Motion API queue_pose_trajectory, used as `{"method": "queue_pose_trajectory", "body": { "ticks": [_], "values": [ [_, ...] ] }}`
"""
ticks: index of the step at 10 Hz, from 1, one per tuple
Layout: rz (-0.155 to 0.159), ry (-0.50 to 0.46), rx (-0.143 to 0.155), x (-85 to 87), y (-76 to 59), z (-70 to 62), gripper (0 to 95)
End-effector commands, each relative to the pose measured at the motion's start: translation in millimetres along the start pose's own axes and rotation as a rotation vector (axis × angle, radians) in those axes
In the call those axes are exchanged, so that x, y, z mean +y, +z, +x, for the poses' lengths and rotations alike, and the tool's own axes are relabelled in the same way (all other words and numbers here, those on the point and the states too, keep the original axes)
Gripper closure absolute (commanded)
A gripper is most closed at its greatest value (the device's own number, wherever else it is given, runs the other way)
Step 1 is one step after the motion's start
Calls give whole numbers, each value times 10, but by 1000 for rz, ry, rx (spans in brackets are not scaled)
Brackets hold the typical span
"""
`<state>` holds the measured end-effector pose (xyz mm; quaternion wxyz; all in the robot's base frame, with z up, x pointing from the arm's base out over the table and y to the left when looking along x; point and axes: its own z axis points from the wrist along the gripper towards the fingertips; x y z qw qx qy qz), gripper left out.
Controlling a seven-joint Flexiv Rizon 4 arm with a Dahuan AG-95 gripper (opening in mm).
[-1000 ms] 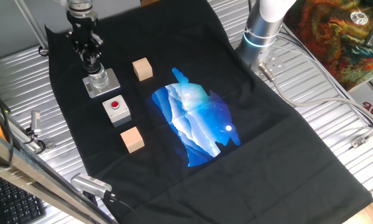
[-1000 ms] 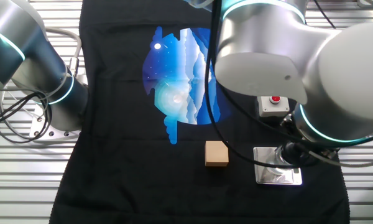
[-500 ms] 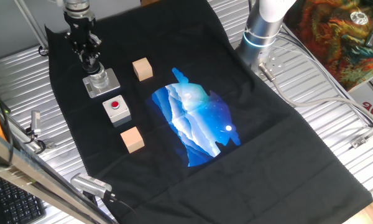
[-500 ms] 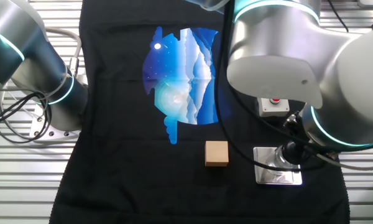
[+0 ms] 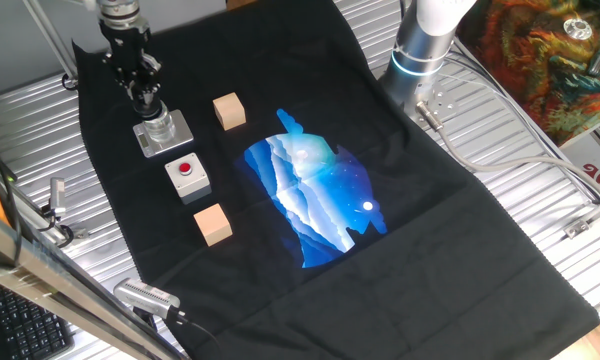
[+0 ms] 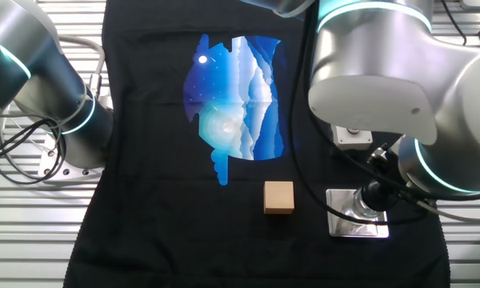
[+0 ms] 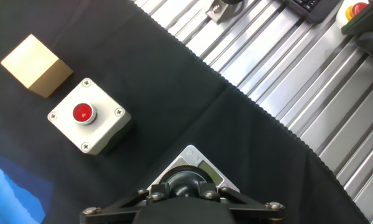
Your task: Screw the lid onto the jar
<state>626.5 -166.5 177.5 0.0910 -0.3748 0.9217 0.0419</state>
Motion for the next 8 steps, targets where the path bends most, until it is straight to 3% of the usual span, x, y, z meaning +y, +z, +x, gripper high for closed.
{"method": "queue_pose_trajectory", "body": {
  "ticks": [1, 8],
  "values": [
    [-6, -4, 6, 4, 0, 7, 950],
    [-12, -3, -1, 4, 0, 7, 950]
  ]
}}
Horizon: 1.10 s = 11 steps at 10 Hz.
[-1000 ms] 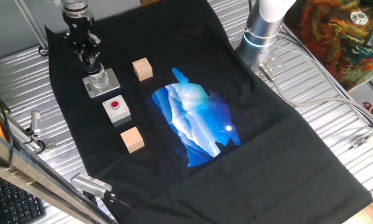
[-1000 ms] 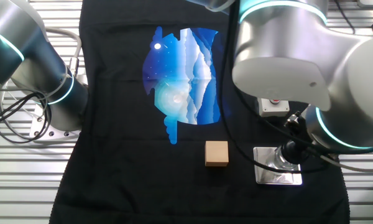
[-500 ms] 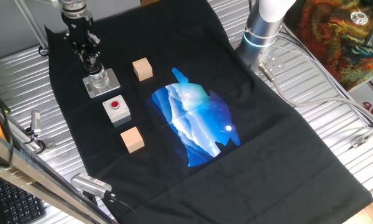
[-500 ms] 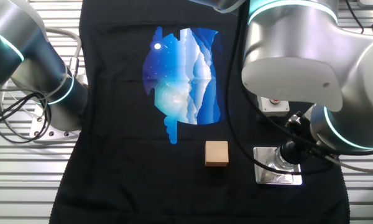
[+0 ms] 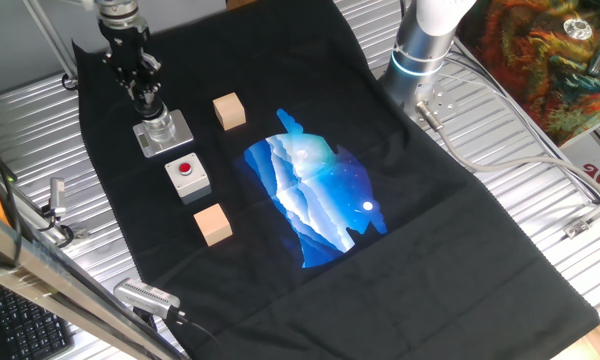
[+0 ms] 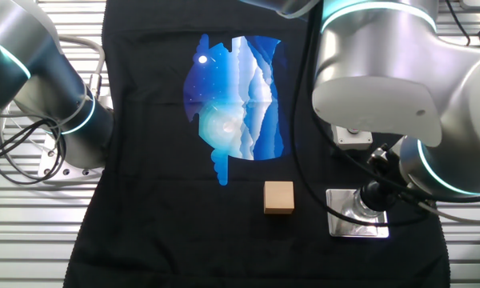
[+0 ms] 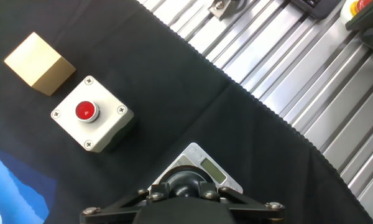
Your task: Screw the lid onto the jar
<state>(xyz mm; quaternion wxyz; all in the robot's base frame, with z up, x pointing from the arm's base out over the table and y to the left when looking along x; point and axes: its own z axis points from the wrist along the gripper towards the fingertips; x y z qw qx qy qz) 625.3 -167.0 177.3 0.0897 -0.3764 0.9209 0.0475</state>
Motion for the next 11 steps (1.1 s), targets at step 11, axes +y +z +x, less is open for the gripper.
{"method": "queue_pose_trajectory", "body": {
  "ticks": [11],
  "values": [
    [-16, 26, 13, -1, 1, -5, 950]
  ]
}}
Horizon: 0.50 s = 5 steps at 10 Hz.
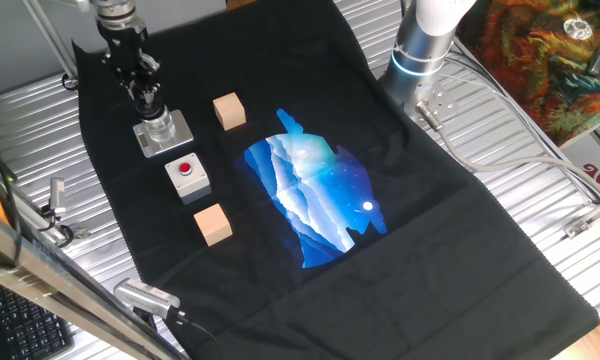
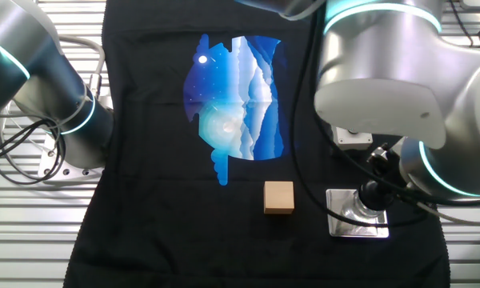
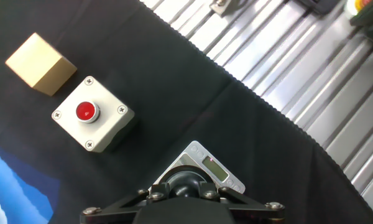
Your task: Screw the lid onto the jar
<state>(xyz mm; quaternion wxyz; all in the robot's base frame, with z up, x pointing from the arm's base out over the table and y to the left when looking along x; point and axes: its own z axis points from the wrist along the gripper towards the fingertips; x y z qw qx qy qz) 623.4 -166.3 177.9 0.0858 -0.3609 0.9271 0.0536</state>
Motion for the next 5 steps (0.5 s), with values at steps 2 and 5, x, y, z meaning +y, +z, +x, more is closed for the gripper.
{"method": "queue_pose_trajectory", "body": {
  "ticks": [2, 5],
  "values": [
    [-8, -8, 12, -19, 9, -13, 950],
    [-11, -12, 11, -22, 8, -4, 950]
  ]
}}
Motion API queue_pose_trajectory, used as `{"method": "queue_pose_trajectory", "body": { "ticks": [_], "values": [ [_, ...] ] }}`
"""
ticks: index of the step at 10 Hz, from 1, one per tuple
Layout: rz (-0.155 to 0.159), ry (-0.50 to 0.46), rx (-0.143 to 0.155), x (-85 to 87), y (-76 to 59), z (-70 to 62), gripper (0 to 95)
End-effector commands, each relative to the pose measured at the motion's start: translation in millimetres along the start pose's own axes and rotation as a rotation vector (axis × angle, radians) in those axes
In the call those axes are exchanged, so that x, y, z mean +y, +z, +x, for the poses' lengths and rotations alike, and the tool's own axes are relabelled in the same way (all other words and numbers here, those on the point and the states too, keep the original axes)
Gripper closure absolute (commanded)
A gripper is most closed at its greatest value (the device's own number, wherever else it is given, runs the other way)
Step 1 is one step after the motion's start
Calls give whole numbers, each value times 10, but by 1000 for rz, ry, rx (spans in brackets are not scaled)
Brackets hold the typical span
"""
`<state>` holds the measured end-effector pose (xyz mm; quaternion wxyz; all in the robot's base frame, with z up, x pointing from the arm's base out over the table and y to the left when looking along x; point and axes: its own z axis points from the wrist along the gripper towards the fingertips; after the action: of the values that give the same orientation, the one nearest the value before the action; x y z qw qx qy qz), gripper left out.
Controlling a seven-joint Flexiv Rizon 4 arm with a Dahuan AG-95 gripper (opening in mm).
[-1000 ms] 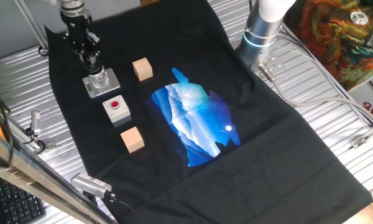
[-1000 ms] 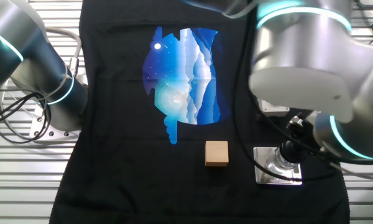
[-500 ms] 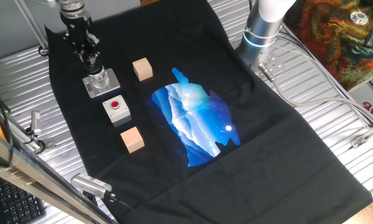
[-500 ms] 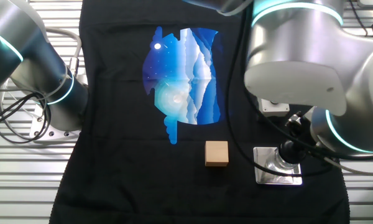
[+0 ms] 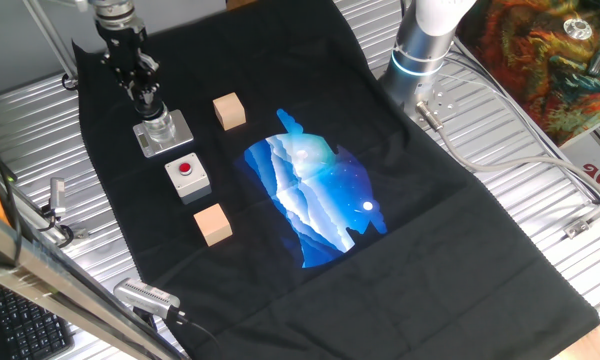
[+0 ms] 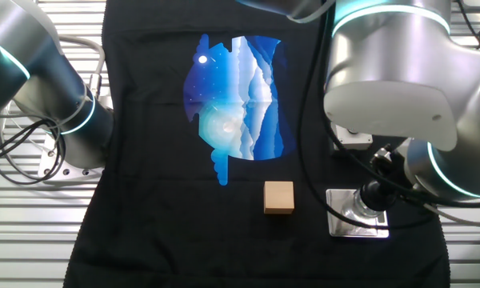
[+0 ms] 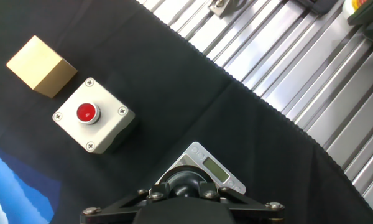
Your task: Screw the lid onto the jar
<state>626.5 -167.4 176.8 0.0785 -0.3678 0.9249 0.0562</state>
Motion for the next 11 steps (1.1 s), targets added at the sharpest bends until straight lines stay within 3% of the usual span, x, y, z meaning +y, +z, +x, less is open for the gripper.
{"method": "queue_pose_trajectory", "body": {
  "ticks": [1, 5, 11],
  "values": [
    [-1, 0, -2, 5, -10, 17, 950],
    [-9, 0, -17, -21, -64, 103, 950],
    [-18, 11, -59, -26, -50, 100, 950]
  ]
}}
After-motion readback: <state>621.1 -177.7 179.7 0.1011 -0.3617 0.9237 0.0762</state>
